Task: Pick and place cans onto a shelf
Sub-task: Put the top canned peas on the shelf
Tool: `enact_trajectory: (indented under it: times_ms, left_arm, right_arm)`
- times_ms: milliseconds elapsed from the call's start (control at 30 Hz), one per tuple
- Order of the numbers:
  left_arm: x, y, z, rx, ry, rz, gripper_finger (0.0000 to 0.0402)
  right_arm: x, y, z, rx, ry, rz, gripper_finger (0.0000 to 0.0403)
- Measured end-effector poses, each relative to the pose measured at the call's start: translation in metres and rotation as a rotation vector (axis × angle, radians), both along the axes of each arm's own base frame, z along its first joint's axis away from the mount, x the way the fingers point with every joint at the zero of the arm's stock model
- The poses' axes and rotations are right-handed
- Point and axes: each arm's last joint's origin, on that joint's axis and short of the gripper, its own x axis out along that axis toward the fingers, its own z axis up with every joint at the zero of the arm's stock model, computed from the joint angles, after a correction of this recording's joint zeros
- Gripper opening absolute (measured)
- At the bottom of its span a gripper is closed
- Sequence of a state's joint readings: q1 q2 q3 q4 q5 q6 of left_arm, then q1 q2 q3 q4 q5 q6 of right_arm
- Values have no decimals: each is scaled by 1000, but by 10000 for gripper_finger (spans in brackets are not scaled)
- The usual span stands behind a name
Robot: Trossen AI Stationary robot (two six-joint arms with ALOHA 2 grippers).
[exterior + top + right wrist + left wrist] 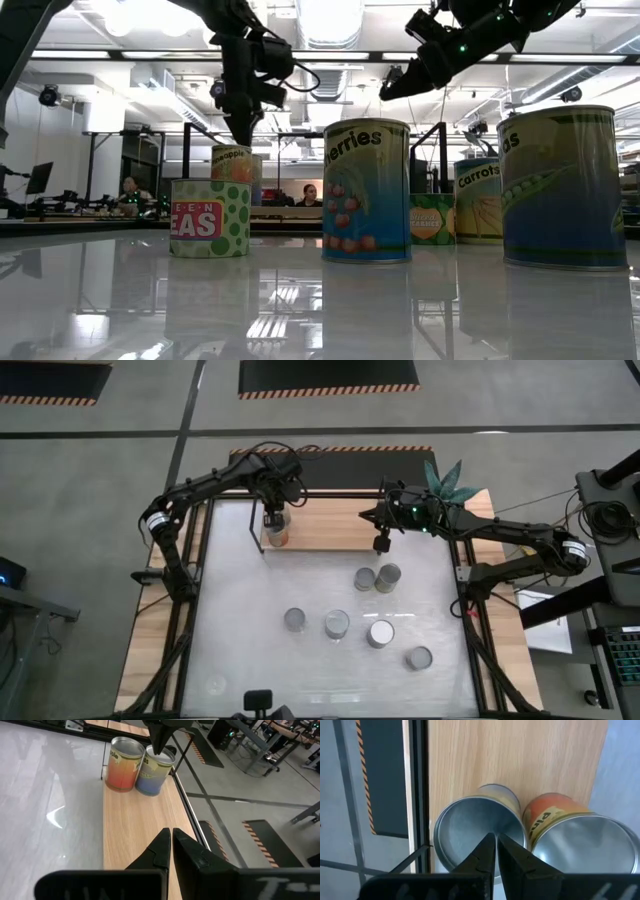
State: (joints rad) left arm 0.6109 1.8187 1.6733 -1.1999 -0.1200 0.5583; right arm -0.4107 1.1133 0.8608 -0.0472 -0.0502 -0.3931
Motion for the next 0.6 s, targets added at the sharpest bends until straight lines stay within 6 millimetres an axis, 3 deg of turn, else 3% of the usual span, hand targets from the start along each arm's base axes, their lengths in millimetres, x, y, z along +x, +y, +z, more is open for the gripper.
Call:
enact_trajectory:
  times_ms: [600]
  left_arm:
    - [-3, -1, -1, -19, 26, 5, 1]
  right_arm:
    - [0, 0, 0, 0, 0, 0, 9]
